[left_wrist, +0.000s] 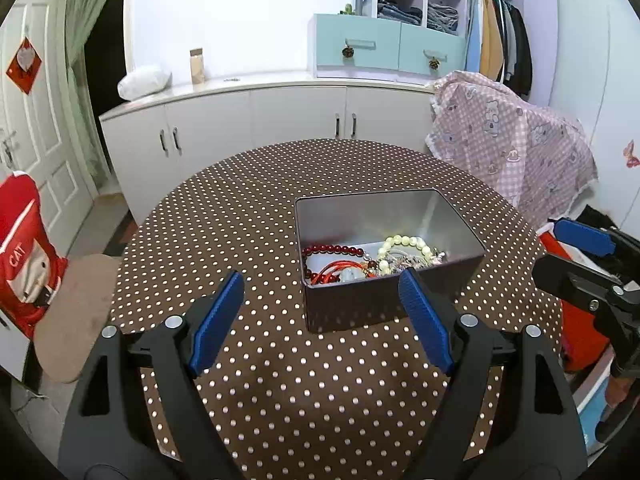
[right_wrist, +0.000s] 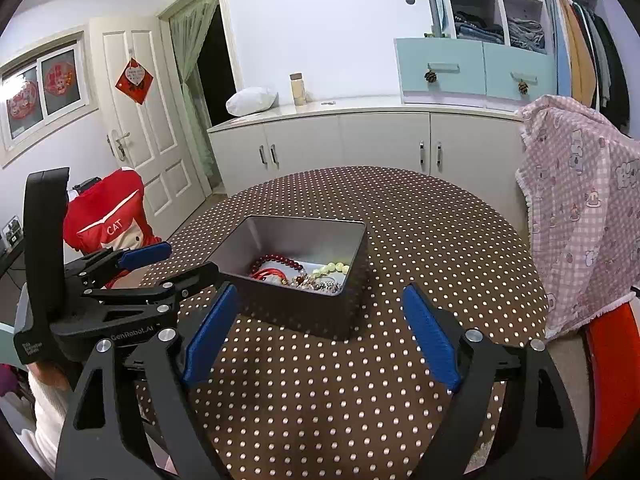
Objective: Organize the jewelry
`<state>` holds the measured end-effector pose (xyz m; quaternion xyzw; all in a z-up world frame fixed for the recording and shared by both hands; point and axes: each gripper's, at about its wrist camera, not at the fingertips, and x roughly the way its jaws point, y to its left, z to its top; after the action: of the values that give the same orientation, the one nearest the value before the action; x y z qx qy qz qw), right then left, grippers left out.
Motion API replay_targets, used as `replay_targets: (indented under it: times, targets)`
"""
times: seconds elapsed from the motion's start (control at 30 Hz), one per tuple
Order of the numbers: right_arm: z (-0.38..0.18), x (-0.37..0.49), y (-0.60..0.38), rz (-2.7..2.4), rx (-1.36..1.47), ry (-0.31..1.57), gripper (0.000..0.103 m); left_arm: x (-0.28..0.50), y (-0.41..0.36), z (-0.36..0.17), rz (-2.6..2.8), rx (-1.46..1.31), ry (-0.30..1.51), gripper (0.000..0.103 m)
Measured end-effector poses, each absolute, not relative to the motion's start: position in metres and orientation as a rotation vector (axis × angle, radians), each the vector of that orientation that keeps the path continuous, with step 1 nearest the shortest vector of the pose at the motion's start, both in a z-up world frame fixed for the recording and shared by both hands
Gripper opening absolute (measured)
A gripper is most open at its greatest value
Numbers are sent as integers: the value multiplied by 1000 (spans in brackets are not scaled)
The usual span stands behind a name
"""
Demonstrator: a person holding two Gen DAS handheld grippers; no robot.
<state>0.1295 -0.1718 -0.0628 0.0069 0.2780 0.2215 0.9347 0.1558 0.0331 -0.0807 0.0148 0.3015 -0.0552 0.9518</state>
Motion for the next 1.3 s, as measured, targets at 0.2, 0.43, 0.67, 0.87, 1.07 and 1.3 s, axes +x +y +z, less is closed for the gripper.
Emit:
replay_targets:
  times: [0.2, 0.43, 0.67, 0.87, 1.07, 1.3]
  targets:
    - [-59, 108, -173, 433, 21, 536, 93, 132, 22, -73, -105, 36, 574, 87]
    - [-54, 91, -174, 407, 0, 491, 95, 110, 13, -60, -65, 28, 520, 89]
    - [-44, 74, -179, 375, 6, 440, 95, 89, 6, -48, -78, 20, 483, 91]
    - [-37, 63, -181, 377, 4, 406, 95, 75, 1, -39, -74, 28, 442, 92]
    - [-30, 54, -182, 368, 13, 368, 95, 64, -1, -29, -76, 24, 405, 92]
    - [-25, 48, -180, 381, 19, 345, 95, 58, 0, -22, -60, 16, 383, 92]
